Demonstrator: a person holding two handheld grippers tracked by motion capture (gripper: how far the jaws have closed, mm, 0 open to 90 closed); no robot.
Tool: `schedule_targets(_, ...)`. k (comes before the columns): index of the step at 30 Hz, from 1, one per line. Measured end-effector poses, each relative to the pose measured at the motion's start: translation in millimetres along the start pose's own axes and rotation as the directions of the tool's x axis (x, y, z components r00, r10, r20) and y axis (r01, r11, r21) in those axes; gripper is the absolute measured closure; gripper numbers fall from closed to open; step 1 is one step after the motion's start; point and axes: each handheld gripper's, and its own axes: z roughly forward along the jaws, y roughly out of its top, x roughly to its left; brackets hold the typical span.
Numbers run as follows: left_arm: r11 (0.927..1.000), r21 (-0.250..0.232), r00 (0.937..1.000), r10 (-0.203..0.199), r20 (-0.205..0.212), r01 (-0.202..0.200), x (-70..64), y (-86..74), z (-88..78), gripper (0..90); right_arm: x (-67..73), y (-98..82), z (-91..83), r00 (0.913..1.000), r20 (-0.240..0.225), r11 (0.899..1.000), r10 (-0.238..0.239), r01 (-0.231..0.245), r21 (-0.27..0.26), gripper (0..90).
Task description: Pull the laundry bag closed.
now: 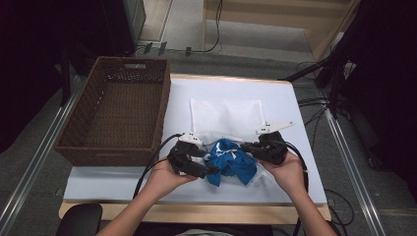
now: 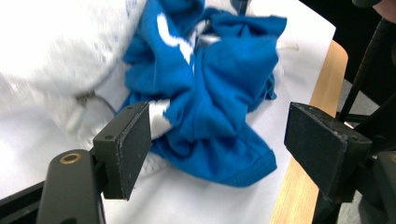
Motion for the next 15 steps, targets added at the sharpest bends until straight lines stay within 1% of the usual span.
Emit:
schedule_targets(1, 1.0, -0.004, 1.0, 0.003, -0.006, -0.003, 1.4, -3.0, 2.6, 24.4, 0.0, 0.0, 0.2, 1.0, -0.002, 1.0, -0.002, 0.002, -0.002, 88.1)
schedule_targets(3, 1.0, -0.008, 1.0, -0.006, 0.0, 0.006, 3.6, -6.9, 8.8, 27.9, 0.6, 0.2, 0.8, 1.0, -0.001, 1.0, -0.004, 0.004, 0.0, 88.1)
schedule_targets(4, 0.9999, -0.007, 0.9999, -0.009, -0.005, 0.009, 4.2, -8.4, 13.3, 28.4, 1.0, 0.3, 1.0, 1.0, -0.001, 1.0, -0.004, 0.004, 0.001, 88.1)
schedule_targets(5, 0.9999, 0.005, 0.9999, -0.009, -0.009, 0.009, 4.8, -9.7, 18.9, 29.0, 1.5, 0.5, 1.1, 1.0, -0.002, 1.0, -0.005, 0.005, 0.003, 88.1)
schedule_targets(8, 0.9997, 0.019, 0.9997, -0.018, -0.02, 0.018, 4.8, -9.8, 30.3, 34.7, 2.2, 0.8, 1.9, 0.9999, -0.006, 1.0, -0.008, 0.009, 0.005, 88.1)
schedule_targets(9, 0.9996, 0.016, 0.9995, -0.025, -0.019, 0.025, 5.7, -9.7, 33.2, 39.7, 2.4, 0.8, 2.1, 1.0, -0.007, 1.0, -0.007, 0.007, 0.006, 88.1)
schedule_targets(11, 0.9982, -0.002, 0.9982, -0.061, -0.004, 0.061, 7.7, -9.4, 36.9, 48.3, 2.4, 0.6, 2.4, 1.0, -0.006, 1.0, -0.008, 0.008, 0.007, 88.1)
schedule_targets(13, 0.9989, -0.016, 0.9988, -0.045, -0.021, 0.045, 8.1, -9.0, 38.7, 57.0, 2.2, 0.4, 2.4, 1.0, -0.006, 1.0, -0.008, 0.008, 0.007, 88.1)
schedule_targets(14, 0.9991, -0.015, 0.9989, -0.04, -0.025, 0.04, 8.5, -8.6, 39.7, 61.2, 2.1, 0.4, 2.4, 1.0, -0.006, 1.0, -0.007, 0.007, 0.007, 88.1)
schedule_targets(15, 0.9988, -0.02, 0.9985, -0.045, -0.031, 0.044, 8.9, -8.2, 40.8, 63.6, 2.1, 0.5, 2.6, 1.0, -0.006, 1.0, -0.006, 0.006, 0.007, 88.1)
